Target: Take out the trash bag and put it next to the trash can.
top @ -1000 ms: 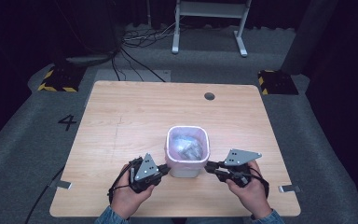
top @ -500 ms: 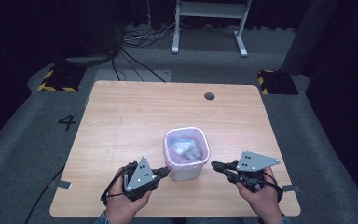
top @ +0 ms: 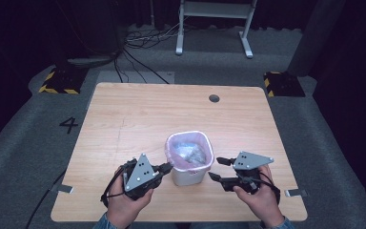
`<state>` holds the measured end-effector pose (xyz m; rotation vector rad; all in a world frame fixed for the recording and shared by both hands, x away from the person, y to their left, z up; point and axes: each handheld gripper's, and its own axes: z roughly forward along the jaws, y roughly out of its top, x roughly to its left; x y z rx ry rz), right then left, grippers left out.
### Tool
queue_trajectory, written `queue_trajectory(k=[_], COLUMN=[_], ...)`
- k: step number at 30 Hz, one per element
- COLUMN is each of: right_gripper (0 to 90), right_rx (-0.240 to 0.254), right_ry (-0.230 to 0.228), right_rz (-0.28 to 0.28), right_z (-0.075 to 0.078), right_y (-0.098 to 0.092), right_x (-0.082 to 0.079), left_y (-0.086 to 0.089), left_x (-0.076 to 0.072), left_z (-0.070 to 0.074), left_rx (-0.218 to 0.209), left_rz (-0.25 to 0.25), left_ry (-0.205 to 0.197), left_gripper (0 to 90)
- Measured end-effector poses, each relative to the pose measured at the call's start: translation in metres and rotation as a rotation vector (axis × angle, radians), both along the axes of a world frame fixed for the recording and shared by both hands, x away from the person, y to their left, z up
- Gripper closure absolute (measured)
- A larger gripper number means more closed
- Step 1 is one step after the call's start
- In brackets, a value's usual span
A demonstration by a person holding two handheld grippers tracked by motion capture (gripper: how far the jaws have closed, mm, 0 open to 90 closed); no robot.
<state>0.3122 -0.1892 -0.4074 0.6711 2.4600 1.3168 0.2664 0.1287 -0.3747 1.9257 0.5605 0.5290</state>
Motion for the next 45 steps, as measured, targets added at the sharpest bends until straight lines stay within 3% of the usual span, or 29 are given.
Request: queue_trajectory(k=[2, 6, 9, 12, 19, 24, 25, 26, 27, 32, 36, 38, 40, 42, 45], right_gripper=[45.0, 76.2, 90.0, 90.0, 90.0, 90.0, 90.0, 90.0, 90.0, 90.0, 90.0, 90.0, 90.0, 90.0, 90.0], right_rx=[-0.001, -0.015, -0.021, -0.024, 0.032, 0.056, 0.057, 0.057, 0.045, 0.018, -0.018, -0.036, -0.038, -0.053, -0.040], right_ry=[0.015, 0.043, 0.028, 0.006, -0.090, -0.148, -0.156, -0.156, -0.162, -0.154, -0.150, -0.159, -0.144, -0.131, -0.117], right_rz=[0.012, 0.045, 0.058, 0.058, 0.026, -0.024, -0.035, -0.035, -0.054, -0.092, -0.114, -0.129, -0.139, -0.148, -0.142], right_z=[-0.005, -0.009, -0.008, -0.001, 0.029, 0.040, 0.042, 0.042, 0.044, 0.042, 0.037, 0.032, 0.025, 0.018, 0.012], right_y=[0.004, 0.007, 0.006, 0.004, -0.009, -0.011, -0.010, -0.010, -0.006, 0.000, 0.007, 0.009, 0.009, 0.010, 0.009], right_x=[0.004, 0.008, 0.005, -0.002, -0.014, -0.009, -0.006, -0.006, 0.003, 0.021, 0.032, 0.035, 0.038, 0.041, 0.039], left_y=[0.001, 0.002, 0.002, 0.001, 0.004, 0.006, 0.003, 0.003, 0.000, -0.001, -0.001, 0.000, 0.002, 0.003, 0.005], left_x=[0.000, -0.002, -0.002, -0.004, -0.002, 0.007, 0.014, 0.014, 0.020, 0.036, 0.047, 0.049, 0.050, 0.052, 0.051], left_z=[0.000, -0.003, -0.005, -0.005, 0.000, 0.003, 0.005, 0.005, 0.007, 0.007, 0.000, -0.005, -0.007, -0.007, -0.008], left_rx=[-0.001, 0.002, -0.001, 0.002, -0.021, -0.021, 0.021, 0.021, 0.063, 0.088, 0.107, 0.110, 0.089, 0.094, 0.100], left_rz=[0.002, 0.001, -0.005, -0.004, 0.020, 0.047, 0.069, 0.069, 0.086, 0.114, 0.128, 0.130, 0.131, 0.136, 0.141], left_ry=[-0.001, 0.006, 0.022, 0.019, 0.003, 0.000, -0.013, -0.013, -0.029, -0.003, 0.039, 0.044, 0.064, 0.084, 0.089], left_gripper=[89.7, 89.4, 88.1, 88.2, 89.6, 89.6, 89.6, 89.6, 89.6, 89.6, 89.6, 89.6, 89.6, 89.6, 85.2])
